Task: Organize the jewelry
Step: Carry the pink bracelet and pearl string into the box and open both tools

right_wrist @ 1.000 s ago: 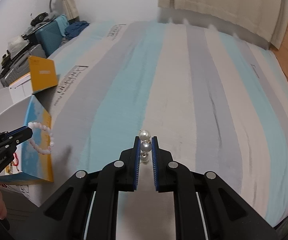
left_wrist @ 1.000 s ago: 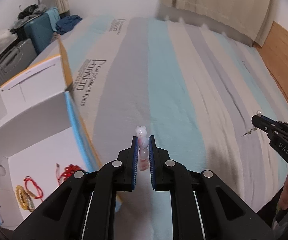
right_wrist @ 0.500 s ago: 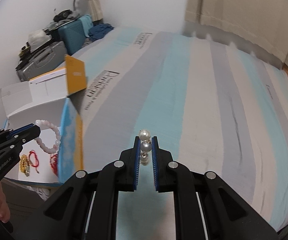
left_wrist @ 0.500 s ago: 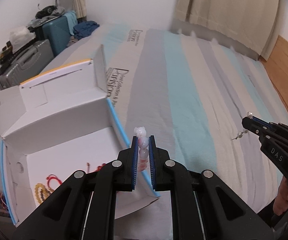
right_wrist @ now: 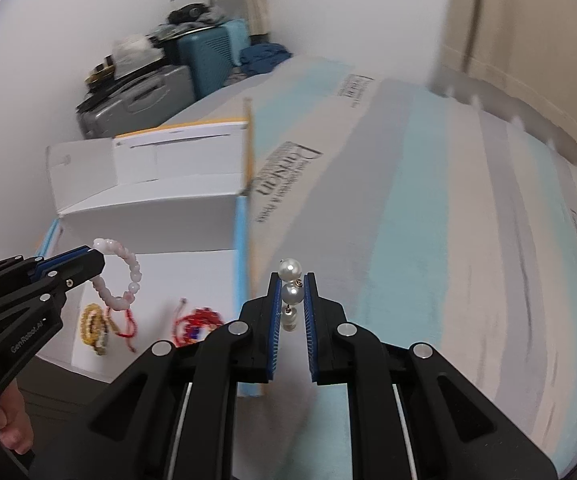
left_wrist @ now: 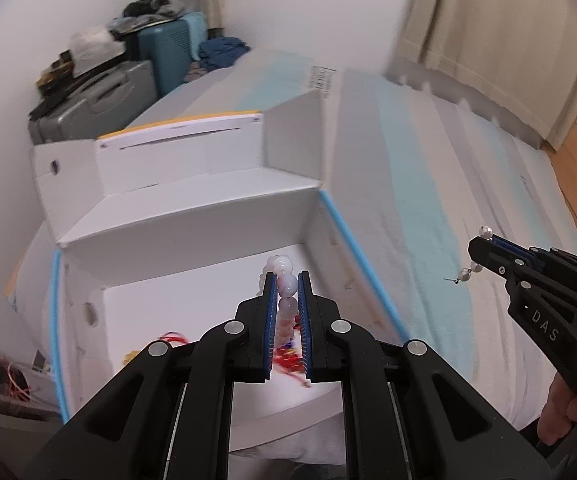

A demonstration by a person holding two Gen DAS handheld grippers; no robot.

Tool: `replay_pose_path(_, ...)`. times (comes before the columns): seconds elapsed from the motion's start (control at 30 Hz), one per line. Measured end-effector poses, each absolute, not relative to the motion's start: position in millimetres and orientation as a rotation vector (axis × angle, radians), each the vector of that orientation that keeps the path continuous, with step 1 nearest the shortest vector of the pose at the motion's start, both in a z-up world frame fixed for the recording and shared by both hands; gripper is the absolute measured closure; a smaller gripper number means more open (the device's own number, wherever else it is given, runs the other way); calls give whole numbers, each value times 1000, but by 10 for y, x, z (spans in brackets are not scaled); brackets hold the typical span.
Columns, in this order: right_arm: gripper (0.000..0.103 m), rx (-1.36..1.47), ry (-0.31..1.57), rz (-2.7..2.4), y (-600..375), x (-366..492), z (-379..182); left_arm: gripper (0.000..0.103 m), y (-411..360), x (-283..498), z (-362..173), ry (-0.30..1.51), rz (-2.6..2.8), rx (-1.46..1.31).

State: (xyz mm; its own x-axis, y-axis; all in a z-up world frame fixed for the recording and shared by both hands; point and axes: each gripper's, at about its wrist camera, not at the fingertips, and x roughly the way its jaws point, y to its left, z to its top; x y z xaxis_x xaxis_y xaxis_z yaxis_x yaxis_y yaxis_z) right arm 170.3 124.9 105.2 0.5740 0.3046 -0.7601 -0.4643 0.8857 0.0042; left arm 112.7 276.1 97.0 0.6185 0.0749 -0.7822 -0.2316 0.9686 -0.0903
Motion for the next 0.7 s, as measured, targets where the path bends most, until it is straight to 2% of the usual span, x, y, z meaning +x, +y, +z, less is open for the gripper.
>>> replay_pose_path(0.37, 93, -275, 883, 546, 2051, 1464, 801, 94, 3373, 804, 726, 916, 245, -247)
replay_pose_path(0.7, 93, -315, 971, 575, 2407, 1483, 404, 94, 3673, 735, 393, 970, 269, -282)
